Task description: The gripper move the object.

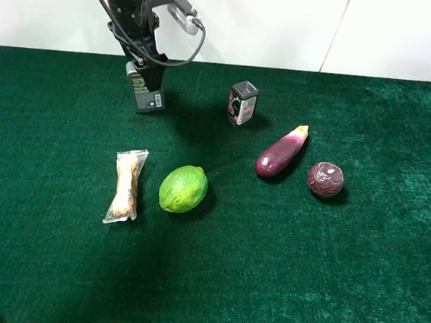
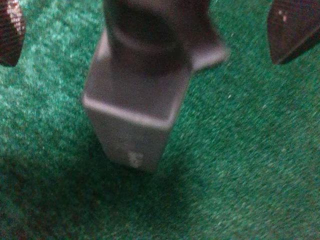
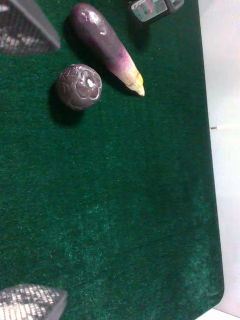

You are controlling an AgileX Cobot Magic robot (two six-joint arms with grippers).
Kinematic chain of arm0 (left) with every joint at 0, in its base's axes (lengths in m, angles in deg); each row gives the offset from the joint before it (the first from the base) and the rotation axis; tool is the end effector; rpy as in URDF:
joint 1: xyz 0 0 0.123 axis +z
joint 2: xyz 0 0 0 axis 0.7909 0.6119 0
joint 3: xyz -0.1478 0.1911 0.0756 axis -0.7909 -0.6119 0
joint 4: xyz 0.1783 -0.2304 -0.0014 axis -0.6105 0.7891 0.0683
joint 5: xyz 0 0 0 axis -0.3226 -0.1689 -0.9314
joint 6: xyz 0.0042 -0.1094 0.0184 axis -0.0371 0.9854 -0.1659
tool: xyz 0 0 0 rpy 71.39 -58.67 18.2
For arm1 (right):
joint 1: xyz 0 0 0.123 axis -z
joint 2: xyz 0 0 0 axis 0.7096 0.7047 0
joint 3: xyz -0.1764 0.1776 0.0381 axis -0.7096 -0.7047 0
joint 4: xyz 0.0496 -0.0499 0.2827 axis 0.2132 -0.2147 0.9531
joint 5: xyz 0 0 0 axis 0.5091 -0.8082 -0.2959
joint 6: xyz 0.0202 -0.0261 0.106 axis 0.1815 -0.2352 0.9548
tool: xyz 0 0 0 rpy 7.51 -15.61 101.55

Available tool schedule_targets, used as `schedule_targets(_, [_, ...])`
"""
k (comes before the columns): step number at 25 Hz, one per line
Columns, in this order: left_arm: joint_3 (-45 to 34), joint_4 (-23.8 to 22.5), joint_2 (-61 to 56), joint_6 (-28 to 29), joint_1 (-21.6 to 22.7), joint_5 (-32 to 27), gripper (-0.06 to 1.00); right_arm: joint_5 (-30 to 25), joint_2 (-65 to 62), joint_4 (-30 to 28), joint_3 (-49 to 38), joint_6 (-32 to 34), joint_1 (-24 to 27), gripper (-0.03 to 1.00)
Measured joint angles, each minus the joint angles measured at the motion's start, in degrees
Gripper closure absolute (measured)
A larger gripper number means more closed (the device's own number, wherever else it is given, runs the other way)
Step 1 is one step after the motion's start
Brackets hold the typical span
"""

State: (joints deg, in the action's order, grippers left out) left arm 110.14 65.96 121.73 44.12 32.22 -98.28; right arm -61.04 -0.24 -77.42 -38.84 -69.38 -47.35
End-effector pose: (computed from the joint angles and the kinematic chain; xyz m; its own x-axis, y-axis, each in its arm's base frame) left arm 0.4748 -0.1678 0.1213 -0.5334 0.8286 -0.1699 0.8095 0.5583 0.1818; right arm 0.0813 0.0040 0.2900 -0.4244 0.0022 -0.9055 -0.0375 0.9991 0.0200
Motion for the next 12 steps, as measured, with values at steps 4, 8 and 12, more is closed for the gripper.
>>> schedule_targets(4, [0.3, 0.0, 1.2, 0.0, 0.0, 0.9, -0.03, 0.0, 0.0, 0.0, 0.0, 0.0, 0.0, 0.27])
schedule_targets(8, [0.3, 0.0, 2.3, -0.2, 0.0, 1.9, 0.01, 0.0, 0.0, 0.0, 0.0, 0.0, 0.0, 0.27])
schedule_targets(12, [0.3, 2.0, 3.2, -0.9, 0.0, 2.9, 0.07, 0.0, 0.0, 0.0, 0.0, 0.0, 0.0, 0.27])
